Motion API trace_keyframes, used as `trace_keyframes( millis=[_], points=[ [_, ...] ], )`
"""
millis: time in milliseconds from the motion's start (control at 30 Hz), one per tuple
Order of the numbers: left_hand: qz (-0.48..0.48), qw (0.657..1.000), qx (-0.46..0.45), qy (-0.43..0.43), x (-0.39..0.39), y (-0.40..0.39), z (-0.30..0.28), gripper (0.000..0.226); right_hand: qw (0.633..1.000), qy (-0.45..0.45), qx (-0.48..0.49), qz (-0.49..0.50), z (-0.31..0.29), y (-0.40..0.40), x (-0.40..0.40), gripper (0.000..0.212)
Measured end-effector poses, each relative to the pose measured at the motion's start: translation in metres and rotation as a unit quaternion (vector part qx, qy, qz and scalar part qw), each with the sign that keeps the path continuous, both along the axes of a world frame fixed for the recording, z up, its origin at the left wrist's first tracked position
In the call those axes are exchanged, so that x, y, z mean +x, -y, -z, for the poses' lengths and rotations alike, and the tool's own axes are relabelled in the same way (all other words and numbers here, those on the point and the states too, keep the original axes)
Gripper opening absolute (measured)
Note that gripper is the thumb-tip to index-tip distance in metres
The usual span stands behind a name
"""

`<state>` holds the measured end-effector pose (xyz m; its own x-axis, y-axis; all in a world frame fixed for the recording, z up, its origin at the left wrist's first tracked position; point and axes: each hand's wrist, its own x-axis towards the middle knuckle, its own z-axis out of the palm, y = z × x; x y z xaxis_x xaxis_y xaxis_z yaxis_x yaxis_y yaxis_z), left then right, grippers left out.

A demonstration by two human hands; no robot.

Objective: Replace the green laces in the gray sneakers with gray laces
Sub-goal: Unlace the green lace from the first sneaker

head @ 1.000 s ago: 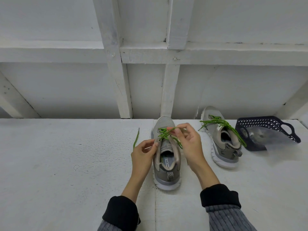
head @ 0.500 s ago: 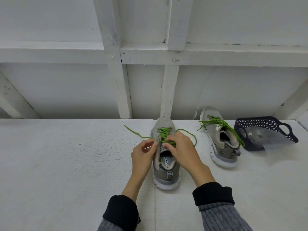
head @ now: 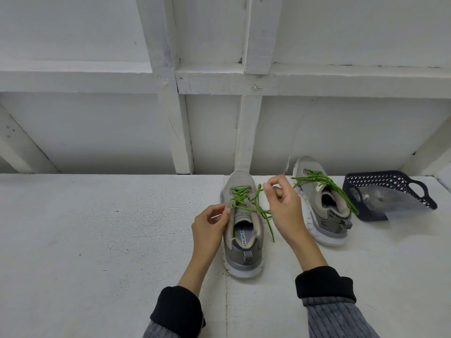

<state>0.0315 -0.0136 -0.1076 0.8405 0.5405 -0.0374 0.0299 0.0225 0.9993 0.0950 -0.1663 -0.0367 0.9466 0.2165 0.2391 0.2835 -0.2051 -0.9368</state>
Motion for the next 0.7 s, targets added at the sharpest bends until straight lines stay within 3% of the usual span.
trace_keyframes(
  millis=[67,167,267,400,500,633,700],
  points=[
    [0.000,1.000,-0.001,-0.001,0.000,0.000,-0.001,0.012,0.989,0.050,-0.136,-0.019,0.003,-0.002,0.000,0.003],
    [-0.001,1.000,0.000,0.001,0.000,0.000,-0.001,0.013,0.925,0.098,-0.363,-0.048,0.010,-0.006,-0.002,0.021],
    [-0.001,1.000,0.004,0.000,0.000,0.000,-0.001,0.013,0.914,0.100,-0.391,-0.037,0.013,-0.009,-0.004,0.016],
    [0.001,1.000,0.002,-0.001,0.000,0.000,-0.001,0.012,0.980,0.037,-0.194,0.002,0.017,-0.008,0.002,0.010],
    [-0.001,1.000,0.002,-0.002,0.000,0.000,0.000,0.012,0.997,-0.025,-0.065,0.034,0.017,-0.005,0.005,0.013],
    [-0.001,1.000,0.003,0.002,0.000,-0.001,0.001,0.011,0.968,-0.154,0.176,0.092,0.017,0.001,0.009,0.018],
    [-0.003,1.000,0.005,0.002,0.000,-0.001,0.001,0.011,0.953,-0.156,0.217,0.139,0.016,0.009,0.015,0.017]
  ],
)
